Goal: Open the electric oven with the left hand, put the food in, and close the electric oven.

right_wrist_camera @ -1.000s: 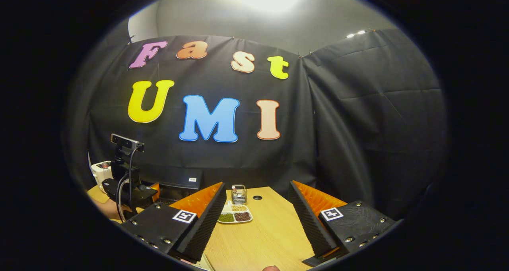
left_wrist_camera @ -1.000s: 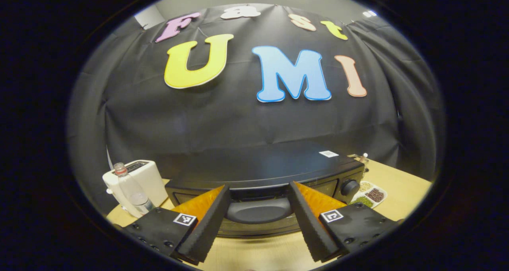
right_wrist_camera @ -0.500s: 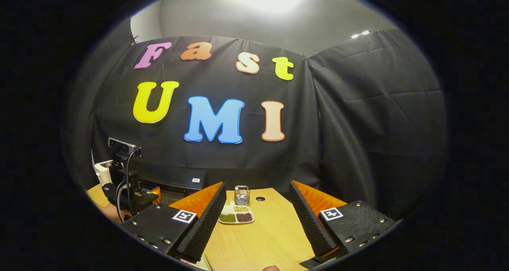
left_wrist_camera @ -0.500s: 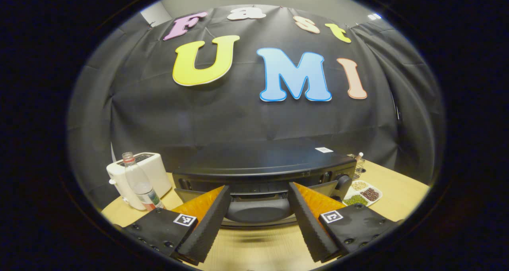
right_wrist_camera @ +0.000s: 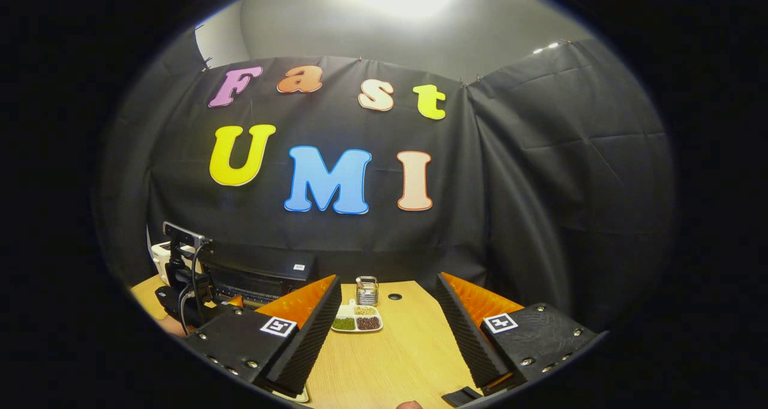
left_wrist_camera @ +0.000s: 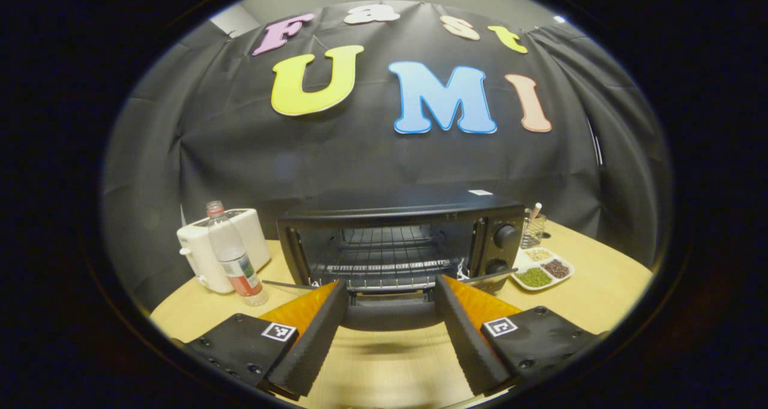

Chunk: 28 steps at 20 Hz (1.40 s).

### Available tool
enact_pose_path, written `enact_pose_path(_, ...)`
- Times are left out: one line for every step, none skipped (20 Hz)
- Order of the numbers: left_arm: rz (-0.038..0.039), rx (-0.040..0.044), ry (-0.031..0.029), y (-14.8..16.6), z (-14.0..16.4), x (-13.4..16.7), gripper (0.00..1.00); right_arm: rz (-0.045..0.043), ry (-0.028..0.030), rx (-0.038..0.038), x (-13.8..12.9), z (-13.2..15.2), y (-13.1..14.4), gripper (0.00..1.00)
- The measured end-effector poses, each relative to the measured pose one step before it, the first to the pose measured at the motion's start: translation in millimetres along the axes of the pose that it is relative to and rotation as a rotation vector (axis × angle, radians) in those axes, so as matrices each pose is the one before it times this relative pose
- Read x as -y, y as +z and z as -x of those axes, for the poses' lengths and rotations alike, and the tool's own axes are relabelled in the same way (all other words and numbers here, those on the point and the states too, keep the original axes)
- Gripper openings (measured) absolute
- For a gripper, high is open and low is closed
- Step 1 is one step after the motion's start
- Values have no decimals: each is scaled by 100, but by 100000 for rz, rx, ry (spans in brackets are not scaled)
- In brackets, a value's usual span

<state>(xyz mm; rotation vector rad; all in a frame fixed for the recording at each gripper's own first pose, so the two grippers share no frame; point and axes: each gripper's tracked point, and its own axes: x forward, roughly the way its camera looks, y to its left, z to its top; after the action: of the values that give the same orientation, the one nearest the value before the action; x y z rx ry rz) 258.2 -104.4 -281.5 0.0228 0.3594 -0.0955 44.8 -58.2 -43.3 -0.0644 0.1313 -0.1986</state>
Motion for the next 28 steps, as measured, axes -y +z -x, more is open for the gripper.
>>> enact_pose_path(126, -937, 563, -477, 331, -20, 97, -158, 35, -578, 288, 207, -167, 98)
enact_pose_path(104, -992, 455, -571, 243, 52, 97, -383, 107, -436, 342, 285, -200, 97)
enact_pose_path(-146, -793, 346, -557, 244, 149, 100, -359, 159, -631, 260, 309, -134, 97)
enact_pose_path(-92, -653, 345, -712, 309, -1, 100, -137, 156, -343, 314, 155, -245, 98)
enact_pose_path(-80, -719, 330, -584, 136, 127, 100, 42, 214, -535, 188, 161, -150, 98)
enact_pose_path(137, -954, 415, -700, 204, 24, 98, 28, 310, -735, 154, 104, -264, 98)
enact_pose_path(100, -638, 406, -438, 169, 59, 98, -252, 313, -1067, 191, 81, -301, 98)
enact_pose_path(70, -911, 323, -770, 209, 117, 98, -453, 418, -534, 154, 53, -144, 98)
enact_pose_path(257, -960, 483, -513, 98, 11, 98, -441, 372, -335, 115, 80, 28, 97)
enact_pose_path(413, -1099, 406, -736, 104, -9, 98, -404, 285, -85, 148, 172, -54, 98)
enact_pose_path(524, -243, 338, -366, 76, 48, 100, -360, 490, -28, 163, 65, 2, 98)
enact_pose_path(321, -245, 323, -423, 95, 88, 100, -140, 1039, -353, -78, 31, -163, 98)
enact_pose_path(0, -128, 479, -405, 59, 36, 100, 97, 992, -780, -34, 47, -217, 98)
enact_pose_path(-332, 67, 582, -373, 120, 25, 98, -669, 915, -315, 64, 45, -202, 98)
enact_pose_path(-521, 304, 914, -426, 104, -146, 99, -790, 1275, -409, -116, 69, -27, 98)
enact_pose_path(612, -16, 257, -344, -24, 26, 100, -742, 1349, -845, -250, 11, -325, 98)
enact_pose_path(402, -352, 817, -376, 228, -196, 100, -342, 1402, -517, -260, -58, -211, 98)
enact_pose_path(430, -391, 697, -173, 175, -250, 100, 96, 1472, -445, -294, -61, -287, 98)
enact_pose_path(290, -102, 829, 145, 500, -279, 100, 285, 1664, -153, -334, -6, -135, 98)
enact_pose_path(267, 1088, 871, 366, 758, -469, 100, 250, 2030, -214, -505, 12, -202, 98)
enact_pose_path(47, 1685, 802, 807, 892, -422, 100, 237, 2441, -232, -541, 68, -120, 98)
enact_pose_path(-230, 1766, 471, 822, 955, -306, 98, 203, 2161, 45, -430, 15, -45, 98)
enact_pose_path(-580, 1597, 302, 978, 887, -317, 100, 112, 1977, 215, -338, 43, 94, 98)
enact_pose_path(-384, 1776, 27, 1096, 1148, -178, 100, -81, 1892, 11, -318, 47, -94, 98)
enact_pose_path(-161, 2603, -60, 1429, 1155, -349, 98, -512, 1996, 328, -359, 20, 38, 98)
enact_pose_path(-47, 2382, -63, 1417, 1191, -307, 100, -629, 1597, 33, -310, -23, 9, 98)
enact_pose_path(169, 2523, -142, 1523, 1198, -278, 100, -905, 1815, -501, -272, -58, -115, 98)
enact_pose_path(491, 2568, 90, 1545, 1188, -308, 100, -1073, 2483, -1150, -363, -120, -399, 98)
